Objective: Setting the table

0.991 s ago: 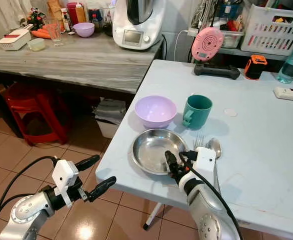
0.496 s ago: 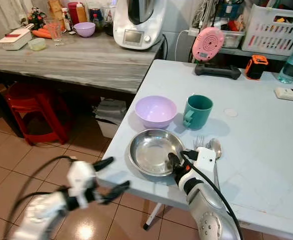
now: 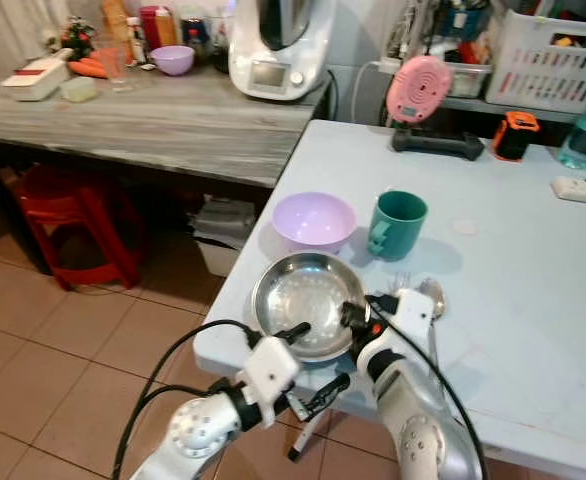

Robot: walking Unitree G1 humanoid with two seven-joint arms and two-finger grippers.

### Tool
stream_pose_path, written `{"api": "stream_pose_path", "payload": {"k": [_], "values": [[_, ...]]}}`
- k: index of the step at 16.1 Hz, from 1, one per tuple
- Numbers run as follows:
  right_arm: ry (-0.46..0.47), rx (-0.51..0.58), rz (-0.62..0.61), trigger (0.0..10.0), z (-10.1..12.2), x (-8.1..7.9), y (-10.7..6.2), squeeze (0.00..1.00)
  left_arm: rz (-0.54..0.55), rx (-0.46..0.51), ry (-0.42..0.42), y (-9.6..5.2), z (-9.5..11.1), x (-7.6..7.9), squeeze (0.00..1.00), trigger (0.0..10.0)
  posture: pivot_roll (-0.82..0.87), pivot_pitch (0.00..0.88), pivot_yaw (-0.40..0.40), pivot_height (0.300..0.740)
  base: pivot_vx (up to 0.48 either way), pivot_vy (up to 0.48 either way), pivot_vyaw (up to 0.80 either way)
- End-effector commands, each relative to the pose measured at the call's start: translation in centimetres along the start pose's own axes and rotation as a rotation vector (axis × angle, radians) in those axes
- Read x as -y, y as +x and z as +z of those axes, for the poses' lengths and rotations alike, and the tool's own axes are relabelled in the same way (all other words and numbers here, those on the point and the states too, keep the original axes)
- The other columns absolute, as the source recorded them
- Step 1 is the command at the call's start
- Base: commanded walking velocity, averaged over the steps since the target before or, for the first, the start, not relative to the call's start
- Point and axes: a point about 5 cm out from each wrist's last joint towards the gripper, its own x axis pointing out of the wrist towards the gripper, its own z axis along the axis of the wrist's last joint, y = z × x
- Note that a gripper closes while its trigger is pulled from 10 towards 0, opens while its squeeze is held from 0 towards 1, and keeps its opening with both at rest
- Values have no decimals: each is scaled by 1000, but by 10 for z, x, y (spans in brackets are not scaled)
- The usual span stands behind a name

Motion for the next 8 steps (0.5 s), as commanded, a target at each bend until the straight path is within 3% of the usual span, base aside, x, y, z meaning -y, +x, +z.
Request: {"api": "stream_pose_path", "payload": {"k": [1,4,5,7,8], "values": [[19,-65,-24,0,-13,4,0,0,-29,-11,-112,33,6,37,0,10000,0,0,0,740,0,0,0],[21,-69,-35,0,-13,5,0,0,57,-11,-84,58,14,52,0,10000,0,0,1,740,0,0,0],[23,-70,-41,0,-14,6,0,0,159,28,-83,67,24,47,0,10000,0,0,0,740,0,0,0],[22,-72,-51,0,-15,8,-1,0,436,121,-155,75,45,23,0,10000,3,0,1,740,0,0,0],[22,-73,-52,0,-16,8,-2,0,478,139,-163,76,49,19,0,10000,3,0,1,740,0,0,0]]}}
